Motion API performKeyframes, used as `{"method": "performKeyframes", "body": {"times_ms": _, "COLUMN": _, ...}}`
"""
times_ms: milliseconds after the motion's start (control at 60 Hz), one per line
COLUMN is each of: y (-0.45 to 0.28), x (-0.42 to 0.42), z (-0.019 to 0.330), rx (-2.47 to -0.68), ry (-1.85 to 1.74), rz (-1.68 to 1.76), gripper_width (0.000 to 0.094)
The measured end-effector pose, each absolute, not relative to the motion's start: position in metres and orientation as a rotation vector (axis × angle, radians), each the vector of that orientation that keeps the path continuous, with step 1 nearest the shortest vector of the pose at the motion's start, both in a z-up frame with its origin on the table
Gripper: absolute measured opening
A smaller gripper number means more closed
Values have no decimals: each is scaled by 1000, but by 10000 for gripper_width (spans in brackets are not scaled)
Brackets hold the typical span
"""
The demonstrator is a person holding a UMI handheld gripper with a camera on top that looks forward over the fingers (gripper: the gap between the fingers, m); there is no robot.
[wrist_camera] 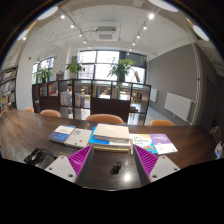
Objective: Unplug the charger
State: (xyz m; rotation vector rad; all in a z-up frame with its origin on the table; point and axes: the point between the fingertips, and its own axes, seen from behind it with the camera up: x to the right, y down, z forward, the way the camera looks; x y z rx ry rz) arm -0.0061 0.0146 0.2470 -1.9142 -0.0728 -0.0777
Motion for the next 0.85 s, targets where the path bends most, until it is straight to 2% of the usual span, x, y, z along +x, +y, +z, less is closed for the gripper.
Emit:
{"method": "performKeyframes", "body": {"times_ms": 83, "y": -35, "x": -17, "z": 265, "rx": -1921, "ry": -57, "rz": -53, "gripper_width": 790}}
{"method": "performKeyframes", "body": {"times_ms": 200, "y": -102, "x": -26, "z": 265, "rx": -1939, "ry": -40, "rz": -32, "gripper_width": 788}}
{"method": "performKeyframes", "body": {"times_ms": 417, "y": -204, "x": -31, "z": 233, "rx": -2010, "ry": -25, "rz": -52, "gripper_width": 788}}
{"method": "performKeyframes", "body": {"times_ms": 617, "y": -252, "x": -32, "z": 223, "rx": -2043, "ry": -16, "rz": -67, "gripper_width": 788}}
{"method": "performKeyframes", "body": {"times_ms": 850, "y": -272, "x": -37, "z": 224, "rx": -2049, "ry": -39, "rz": -63, "gripper_width": 790}}
